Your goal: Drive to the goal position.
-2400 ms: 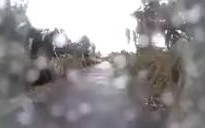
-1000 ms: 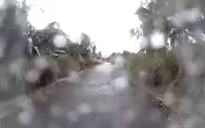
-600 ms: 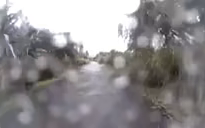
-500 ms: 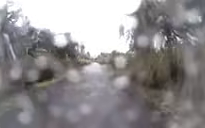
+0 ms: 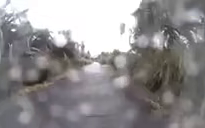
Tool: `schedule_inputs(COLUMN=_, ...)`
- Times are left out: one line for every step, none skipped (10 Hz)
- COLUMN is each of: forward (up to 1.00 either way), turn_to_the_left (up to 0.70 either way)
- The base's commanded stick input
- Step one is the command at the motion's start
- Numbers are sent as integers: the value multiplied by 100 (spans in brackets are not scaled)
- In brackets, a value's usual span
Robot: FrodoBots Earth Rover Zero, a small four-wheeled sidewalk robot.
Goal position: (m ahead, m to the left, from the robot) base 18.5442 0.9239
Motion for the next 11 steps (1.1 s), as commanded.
schedule_inputs(forward=100, turn_to_the_left=0)
schedule_inputs(forward=100, turn_to_the_left=0)
schedule_inputs(forward=100, turn_to_the_left=0)
schedule_inputs(forward=100, turn_to_the_left=0)
schedule_inputs(forward=100, turn_to_the_left=0)
schedule_inputs(forward=100, turn_to_the_left=0)
schedule_inputs(forward=100, turn_to_the_left=0)
schedule_inputs(forward=100, turn_to_the_left=0)
schedule_inputs(forward=100, turn_to_the_left=0)
schedule_inputs(forward=100, turn_to_the_left=0)
schedule_inputs(forward=100, turn_to_the_left=0)
